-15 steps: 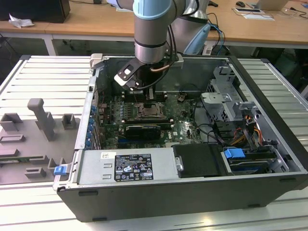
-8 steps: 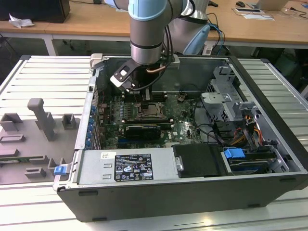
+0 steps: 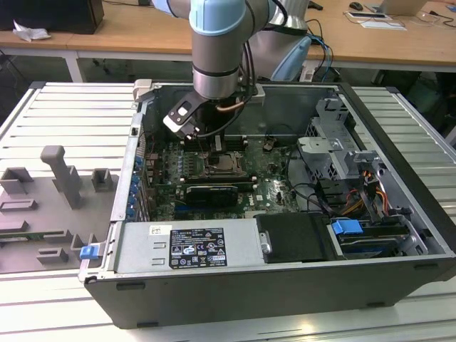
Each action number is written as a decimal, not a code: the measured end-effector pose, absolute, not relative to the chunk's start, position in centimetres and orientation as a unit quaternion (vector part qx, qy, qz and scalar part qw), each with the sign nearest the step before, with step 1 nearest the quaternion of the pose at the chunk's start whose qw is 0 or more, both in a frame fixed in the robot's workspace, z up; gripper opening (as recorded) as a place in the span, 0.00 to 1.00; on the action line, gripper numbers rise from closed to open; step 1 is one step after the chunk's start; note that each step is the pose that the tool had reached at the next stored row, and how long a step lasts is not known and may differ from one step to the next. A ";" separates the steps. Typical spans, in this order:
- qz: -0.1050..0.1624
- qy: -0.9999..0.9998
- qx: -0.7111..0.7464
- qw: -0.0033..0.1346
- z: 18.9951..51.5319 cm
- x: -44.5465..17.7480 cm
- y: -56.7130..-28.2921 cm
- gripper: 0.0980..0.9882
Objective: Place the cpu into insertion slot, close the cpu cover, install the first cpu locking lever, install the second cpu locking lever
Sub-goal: 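Close the cpu cover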
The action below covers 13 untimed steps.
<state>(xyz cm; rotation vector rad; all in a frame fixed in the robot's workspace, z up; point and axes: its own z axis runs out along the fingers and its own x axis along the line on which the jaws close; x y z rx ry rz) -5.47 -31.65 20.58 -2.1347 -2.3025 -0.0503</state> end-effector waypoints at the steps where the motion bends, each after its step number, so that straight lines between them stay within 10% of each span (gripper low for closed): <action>1: -0.016 -0.733 -0.680 0.001 20.6 -5.5 -31.6 0.01; 13: -0.016 -0.733 -0.680 0.001 21.3 -4.1 -31.6 0.01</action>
